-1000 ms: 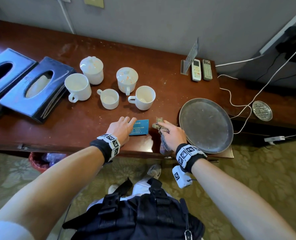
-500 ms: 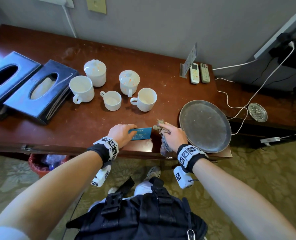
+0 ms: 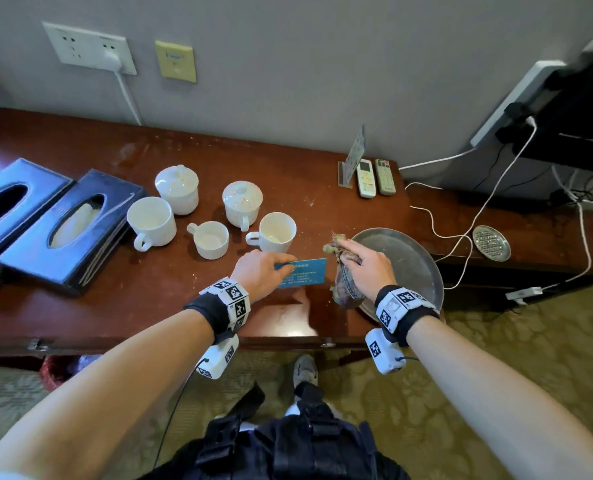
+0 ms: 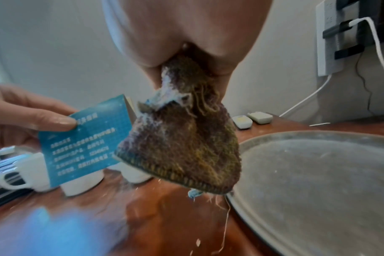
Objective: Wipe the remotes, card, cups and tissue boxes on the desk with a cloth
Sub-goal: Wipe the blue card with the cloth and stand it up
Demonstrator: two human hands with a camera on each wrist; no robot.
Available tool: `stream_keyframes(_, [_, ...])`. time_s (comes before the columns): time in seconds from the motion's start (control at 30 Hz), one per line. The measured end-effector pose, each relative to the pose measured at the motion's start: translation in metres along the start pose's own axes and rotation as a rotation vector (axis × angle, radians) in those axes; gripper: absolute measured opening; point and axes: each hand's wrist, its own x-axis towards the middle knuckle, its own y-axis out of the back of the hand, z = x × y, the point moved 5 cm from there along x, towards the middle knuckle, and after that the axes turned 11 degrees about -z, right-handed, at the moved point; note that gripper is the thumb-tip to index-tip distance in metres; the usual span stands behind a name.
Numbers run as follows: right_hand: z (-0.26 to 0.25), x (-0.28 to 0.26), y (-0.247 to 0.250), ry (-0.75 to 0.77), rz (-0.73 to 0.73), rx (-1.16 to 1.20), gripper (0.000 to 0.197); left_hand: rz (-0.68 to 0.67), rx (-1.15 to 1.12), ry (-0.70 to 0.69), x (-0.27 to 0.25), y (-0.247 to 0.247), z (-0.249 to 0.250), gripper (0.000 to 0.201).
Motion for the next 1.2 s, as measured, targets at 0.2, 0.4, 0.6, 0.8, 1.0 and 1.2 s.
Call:
stream_keyframes(0.2, [0.03, 0.028, 0.054, -0.04, 0.058, 0.033, 0.046, 0.08, 0.045, -0.05, 0.05, 0.03, 0.058, 0.029])
stream_keyframes(0.4, [0.077, 0.066, 0.087, -0.15, 0.047, 0.062, 0.047, 0.028, 0.095, -0.016, 0.115, 0.04, 0.102, 0.031])
stream_keyframes(0.6, [0.124, 0.103, 0.109, -0.171, 0.008, 0.079, 0.041, -0.011, 0.083, 0.072, 0.186, 0.035, 0.128, 0.03])
stream_keyframes(0.8, [0.173, 0.132, 0.112, -0.227, -0.038, 0.155, 0.041, -0.075, 0.043, 0.162, 0.249, 0.016, 0.128, 0.031])
stream_keyframes(1.0, [0.201, 0.152, 0.109, -0.226, -0.077, 0.201, 0.04, -0.141, 0.034, 0.216, 0.295, -0.008, 0.124, 0.03])
stream_keyframes(1.2, [0.218, 0.167, 0.105, -0.231, -0.097, 0.245, 0.039, -0.175, -0.001, 0.206, 0.33, -0.029, 0.124, 0.029])
